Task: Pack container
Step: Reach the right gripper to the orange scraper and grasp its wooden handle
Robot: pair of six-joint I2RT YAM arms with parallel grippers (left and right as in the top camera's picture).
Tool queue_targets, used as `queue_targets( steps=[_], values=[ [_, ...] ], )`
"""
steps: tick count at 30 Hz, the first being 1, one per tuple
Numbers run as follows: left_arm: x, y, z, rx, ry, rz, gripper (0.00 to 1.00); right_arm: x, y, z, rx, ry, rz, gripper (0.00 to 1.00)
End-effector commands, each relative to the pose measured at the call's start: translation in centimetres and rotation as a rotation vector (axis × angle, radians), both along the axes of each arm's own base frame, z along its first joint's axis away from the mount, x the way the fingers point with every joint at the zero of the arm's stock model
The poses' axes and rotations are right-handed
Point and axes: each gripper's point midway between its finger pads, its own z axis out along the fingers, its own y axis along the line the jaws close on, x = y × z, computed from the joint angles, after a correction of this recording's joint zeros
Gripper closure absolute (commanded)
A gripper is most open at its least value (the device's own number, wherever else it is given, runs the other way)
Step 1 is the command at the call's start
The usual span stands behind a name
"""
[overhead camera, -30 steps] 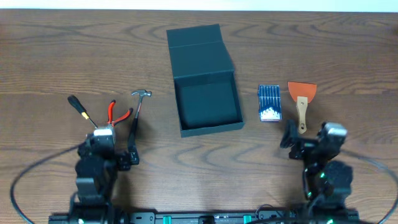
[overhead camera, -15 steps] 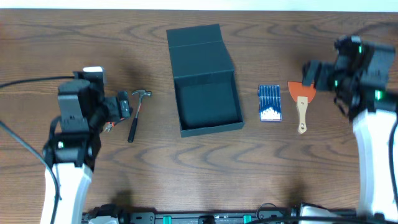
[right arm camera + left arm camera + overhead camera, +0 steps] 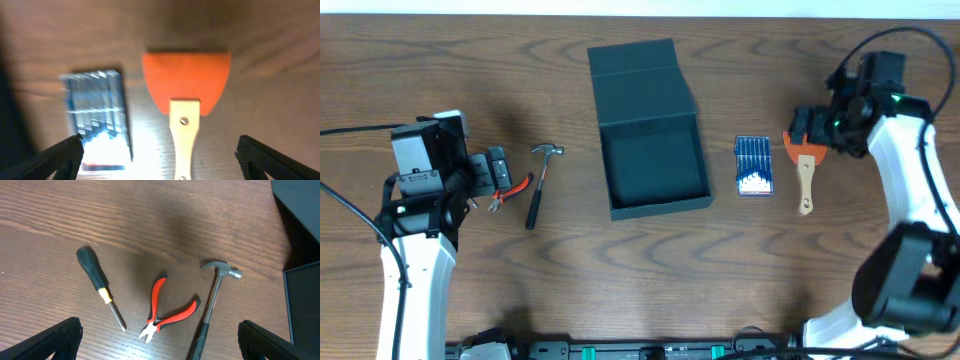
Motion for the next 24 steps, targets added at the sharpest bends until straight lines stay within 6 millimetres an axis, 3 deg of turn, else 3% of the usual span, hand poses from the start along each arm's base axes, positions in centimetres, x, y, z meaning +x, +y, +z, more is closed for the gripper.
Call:
queue_targets(
  steps=[1, 8, 24],
  values=[
    [0.5, 0.0, 0.5, 0.002, -0.008, -0.016, 0.02, -0.7, -2.1, -1.9, -0.085, 0.087, -0.041, 0.01],
    [0.5, 0.0, 0.4, 0.001, -0.005, -0.016, 0.02, -2.4, -2.0, -5.1, -0.075, 0.22, -0.038, 0.1],
    [0.5, 0.0, 0.4, 0.001, -0.005, -0.016, 0.02, -2.2, -2.0, -10.0, -0.045, 0.296, -0.097, 0.12]
  ],
)
